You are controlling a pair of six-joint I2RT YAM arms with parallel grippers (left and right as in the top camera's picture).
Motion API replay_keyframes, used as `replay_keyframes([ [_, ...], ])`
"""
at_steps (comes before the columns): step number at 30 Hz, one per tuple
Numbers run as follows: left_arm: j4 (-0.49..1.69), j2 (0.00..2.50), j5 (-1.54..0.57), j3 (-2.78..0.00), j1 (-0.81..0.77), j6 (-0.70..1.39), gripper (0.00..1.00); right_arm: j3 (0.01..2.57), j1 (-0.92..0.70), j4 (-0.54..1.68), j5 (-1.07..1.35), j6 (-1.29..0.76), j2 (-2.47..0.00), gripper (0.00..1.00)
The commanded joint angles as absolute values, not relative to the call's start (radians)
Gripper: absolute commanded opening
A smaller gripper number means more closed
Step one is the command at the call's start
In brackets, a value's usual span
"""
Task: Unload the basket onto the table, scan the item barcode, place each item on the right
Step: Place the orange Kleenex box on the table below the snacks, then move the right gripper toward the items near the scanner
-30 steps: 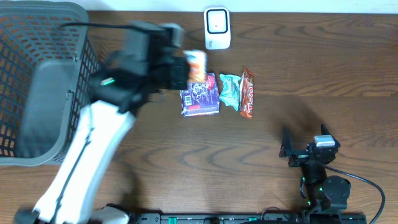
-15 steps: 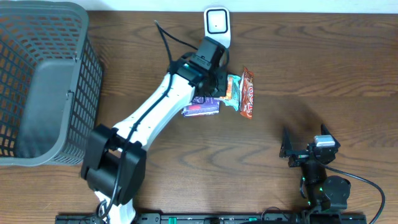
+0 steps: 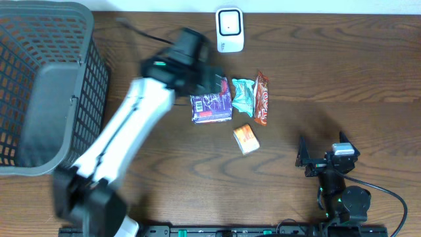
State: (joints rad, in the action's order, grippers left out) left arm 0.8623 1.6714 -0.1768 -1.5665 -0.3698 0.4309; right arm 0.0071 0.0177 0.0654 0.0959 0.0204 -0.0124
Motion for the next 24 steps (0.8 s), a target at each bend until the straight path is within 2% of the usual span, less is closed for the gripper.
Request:
replay_keyframes([
  [1,0.943,1.552,-0.126,-1.597,-0.233,0.459,0.98,0.006,0.025,0.07,0.091,0.031,-0.007,0.99],
  [8,1.098,1.515,-0.126,-1.596,-0.093,0.458,0.98,0.006,0.025,0.065,0.093,0.028,-0.007,0.99],
  [10,1.132,1.515,-0.126,-1.592,-0.072,0.458,0.98,0.006,0.025,-0.014,0.153,-0.038,-0.007,0.99],
  [12,1.148,1.515,-0.126,-1.592,-0.064,0.458,0.98,0.006,0.025,-0.082,0.307,-0.186,-0.007,0.99],
  [14,1.151,1.515,-0.126,-1.592,-0.063,0.458,0.99,0.006,0.025,-0.101,0.615,-0.435,-0.007,0.99],
  [17,1.151,1.515,-0.126,-1.592,-0.063,0.458,0.99,0.006,0.025,-0.183,0.655,-0.629,-0.007,0.99],
  [19,1.151,1.515,-0.126,-1.592,-0.063,0.458,0.99,0.006,0.025,-0.344,0.645,-0.741,-0.007,0.99],
  [22,1.151,1.515,-0.126,-1.592,-0.063,0.458,0.99,0.012,0.025,-0.632,0.619,-0.755,-0.008,0.99],
  [24,1.151,1.515,-0.126,-1.592,-0.063,0.458,0.99,0.046,0.025,-0.701,0.545,-0.755,-0.009,0.99],
])
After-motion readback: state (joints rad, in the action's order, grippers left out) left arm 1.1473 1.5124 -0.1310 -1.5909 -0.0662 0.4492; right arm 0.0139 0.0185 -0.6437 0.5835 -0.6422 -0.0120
